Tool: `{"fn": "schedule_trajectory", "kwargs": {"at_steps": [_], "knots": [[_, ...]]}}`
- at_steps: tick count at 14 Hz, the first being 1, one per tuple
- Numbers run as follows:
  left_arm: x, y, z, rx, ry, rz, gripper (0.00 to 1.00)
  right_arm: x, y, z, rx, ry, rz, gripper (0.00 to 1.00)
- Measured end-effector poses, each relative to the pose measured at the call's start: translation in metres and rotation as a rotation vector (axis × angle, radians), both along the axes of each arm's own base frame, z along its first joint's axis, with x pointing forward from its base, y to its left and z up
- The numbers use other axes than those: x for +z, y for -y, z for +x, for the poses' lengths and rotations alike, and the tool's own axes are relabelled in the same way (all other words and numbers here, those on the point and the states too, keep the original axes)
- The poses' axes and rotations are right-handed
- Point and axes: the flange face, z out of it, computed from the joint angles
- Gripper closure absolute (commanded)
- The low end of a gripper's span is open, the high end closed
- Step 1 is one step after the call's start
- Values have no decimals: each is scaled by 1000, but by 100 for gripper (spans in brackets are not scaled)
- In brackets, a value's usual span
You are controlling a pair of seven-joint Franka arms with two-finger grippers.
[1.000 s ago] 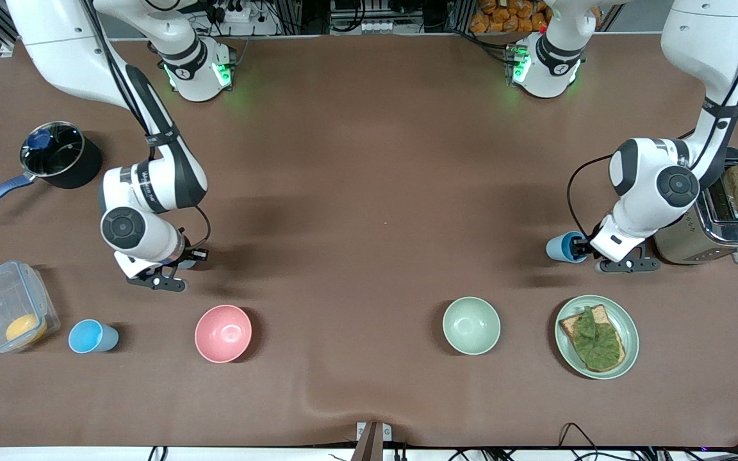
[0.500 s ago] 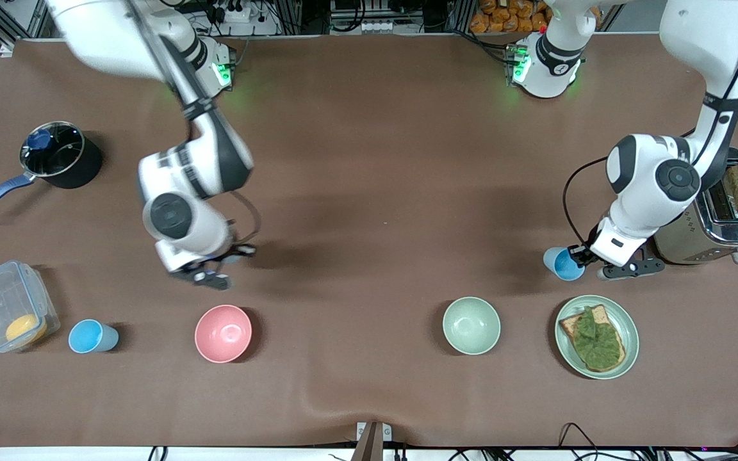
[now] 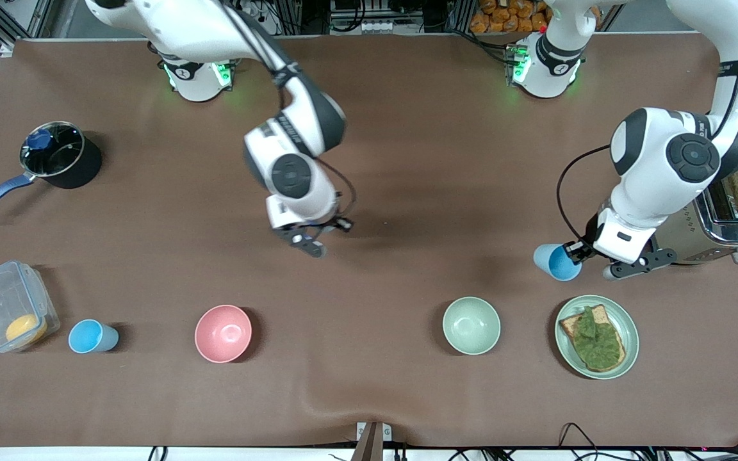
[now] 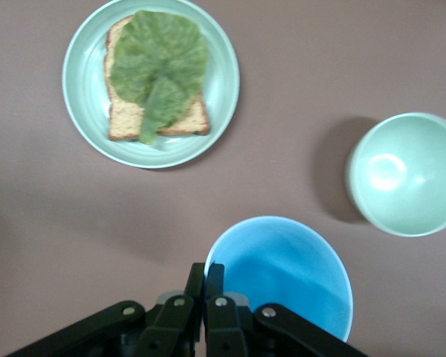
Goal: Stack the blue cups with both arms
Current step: 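Carry the right cup toward the table center while the left gripper follows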
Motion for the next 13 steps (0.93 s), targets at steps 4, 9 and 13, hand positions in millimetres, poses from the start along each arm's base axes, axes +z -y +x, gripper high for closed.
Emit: {"fn": "schedule_trajectory", "kwargs": {"at_steps": [4,9,13], "knots": [[2,42,-7,50,-10,-37,100,-31,-37,-19,4,29,12,100],[-15,53,-10,115,-50,-50,100,-58,-56,-32,26,47,22,58],[-23,41,-5,174,-64,-55,100,-57,-59,-32,28,51,27,0]]}}
